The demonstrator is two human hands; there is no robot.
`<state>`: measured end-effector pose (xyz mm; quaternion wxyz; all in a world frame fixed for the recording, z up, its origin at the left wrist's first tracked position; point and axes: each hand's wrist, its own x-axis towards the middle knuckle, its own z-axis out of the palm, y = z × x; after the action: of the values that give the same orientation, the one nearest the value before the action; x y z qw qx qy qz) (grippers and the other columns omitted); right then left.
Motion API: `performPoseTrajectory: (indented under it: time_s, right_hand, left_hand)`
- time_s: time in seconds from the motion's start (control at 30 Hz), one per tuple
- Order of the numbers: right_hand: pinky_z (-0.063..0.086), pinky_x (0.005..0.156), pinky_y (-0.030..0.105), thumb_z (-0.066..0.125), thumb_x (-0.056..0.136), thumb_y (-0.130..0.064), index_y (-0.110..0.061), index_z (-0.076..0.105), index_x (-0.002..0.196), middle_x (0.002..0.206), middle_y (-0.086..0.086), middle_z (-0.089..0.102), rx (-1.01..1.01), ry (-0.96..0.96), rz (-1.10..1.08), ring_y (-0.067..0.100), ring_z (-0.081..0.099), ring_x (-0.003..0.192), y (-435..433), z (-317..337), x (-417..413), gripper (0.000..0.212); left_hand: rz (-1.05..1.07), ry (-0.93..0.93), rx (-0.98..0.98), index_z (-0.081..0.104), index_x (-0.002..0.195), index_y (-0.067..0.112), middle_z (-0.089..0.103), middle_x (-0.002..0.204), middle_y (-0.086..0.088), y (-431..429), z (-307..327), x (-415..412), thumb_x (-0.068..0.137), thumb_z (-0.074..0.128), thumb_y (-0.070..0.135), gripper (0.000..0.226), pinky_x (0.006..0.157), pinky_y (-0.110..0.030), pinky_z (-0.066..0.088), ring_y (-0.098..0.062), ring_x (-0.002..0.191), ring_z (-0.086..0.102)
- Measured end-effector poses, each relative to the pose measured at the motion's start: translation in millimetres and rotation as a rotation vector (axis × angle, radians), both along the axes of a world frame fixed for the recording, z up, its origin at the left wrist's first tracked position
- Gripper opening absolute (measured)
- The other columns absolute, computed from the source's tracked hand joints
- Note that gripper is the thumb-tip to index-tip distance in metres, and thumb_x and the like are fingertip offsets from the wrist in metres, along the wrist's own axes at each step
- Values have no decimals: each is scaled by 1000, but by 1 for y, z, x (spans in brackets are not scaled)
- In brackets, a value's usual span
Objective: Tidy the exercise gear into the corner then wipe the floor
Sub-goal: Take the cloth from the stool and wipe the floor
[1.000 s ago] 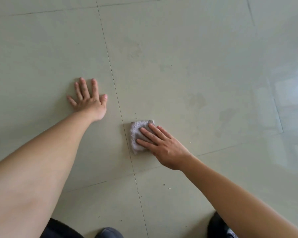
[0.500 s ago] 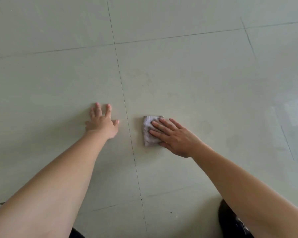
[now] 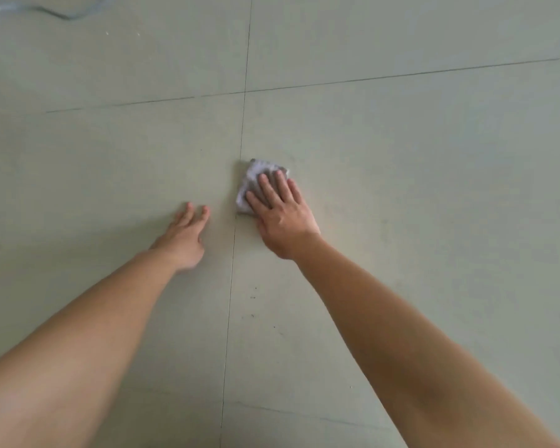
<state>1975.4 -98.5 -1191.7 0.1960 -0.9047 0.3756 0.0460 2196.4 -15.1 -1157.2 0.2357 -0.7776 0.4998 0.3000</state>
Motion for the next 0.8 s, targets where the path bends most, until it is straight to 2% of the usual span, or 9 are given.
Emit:
performPoseTrajectory:
  time_s: [0.07, 0.13, 0.2, 0.27, 0.37, 0.47, 0.53, 0.67, 0.8]
  right_hand:
    - [5, 124, 50, 24, 102, -37, -23, 35, 155, 164, 11, 21, -2, -30, 166, 39, 11, 152, 20, -3, -1, 56]
    - [10, 122, 51, 32, 100, -32, -22, 47, 149, 159, 10, 35, -35, -54, 232, 38, 25, 149, 9, -10, -10, 52]
    - [9, 122, 50, 31, 99, -31, -21, 47, 149, 159, 9, 35, -62, -100, 97, 37, 27, 149, -28, -16, -26, 53]
    - [3, 123, 46, 29, 103, -35, -24, 34, 156, 166, 5, 20, -72, -94, -216, 33, 13, 153, -76, -16, -53, 54]
    - [-2, 124, 45, 26, 106, -40, -26, 19, 159, 168, 3, 4, -22, -23, -642, 30, -3, 154, -118, -13, -98, 56]
    - [-2, 125, 46, 22, 106, -40, -25, 16, 160, 168, 7, 2, -19, 22, -786, 34, -5, 154, -115, -11, -96, 56]
    - [-2, 125, 47, 23, 106, -38, -25, 16, 160, 168, 8, 3, -64, 13, -745, 36, -5, 153, -104, -14, -73, 55]
    - [-2, 125, 47, 32, 106, -36, -26, 22, 159, 168, 7, 8, -129, -47, -371, 37, -3, 154, -85, -20, 5, 55]
    - [-5, 124, 45, 27, 107, -40, -30, 21, 158, 168, 4, 8, -123, -24, -102, 35, -2, 154, -93, -17, 71, 52]
  left_hand:
    - [-1, -52, -47, 11, 157, 29, -1, 165, -6, -5, 6, -7, 97, 39, 13, 68, 117, -45, 25, -24, 152, 8]
    - [-43, -148, -237, 40, 148, 23, 31, 158, -9, -12, 10, -16, 94, 44, 12, 55, 109, -42, 37, -28, 142, 33]
    - [-111, -202, -453, 58, 133, 16, 50, 143, -12, -26, 8, -20, 91, 50, 10, 43, 103, -45, 40, -33, 129, 46]
    - [-119, -209, -559, 52, 137, 12, 41, 151, -16, -54, -1, -20, 92, 49, 10, 45, 107, -46, 35, -35, 136, 40]
    - [-38, -184, -581, 29, 151, 10, 19, 162, -13, -96, -21, -19, 102, 35, 17, 50, 113, -47, 26, -30, 148, 20]
    - [-58, -148, -609, 26, 152, 7, 19, 162, -11, -107, -44, -17, 102, 32, 17, 51, 114, -46, 25, -27, 150, 18]
    - [-41, -141, -681, 29, 152, 10, 22, 162, -8, -100, -54, -14, 102, 32, 18, 51, 113, -45, 23, -24, 149, 20]
    - [-59, -128, -814, 39, 148, 11, 32, 158, -6, -93, -66, -10, 99, 28, 25, 53, 109, -46, 26, -22, 146, 29]
    - [-23, -101, -870, 44, 145, 11, 35, 157, -5, -92, -72, -9, 98, 26, 26, 52, 110, -45, 24, -20, 146, 30]
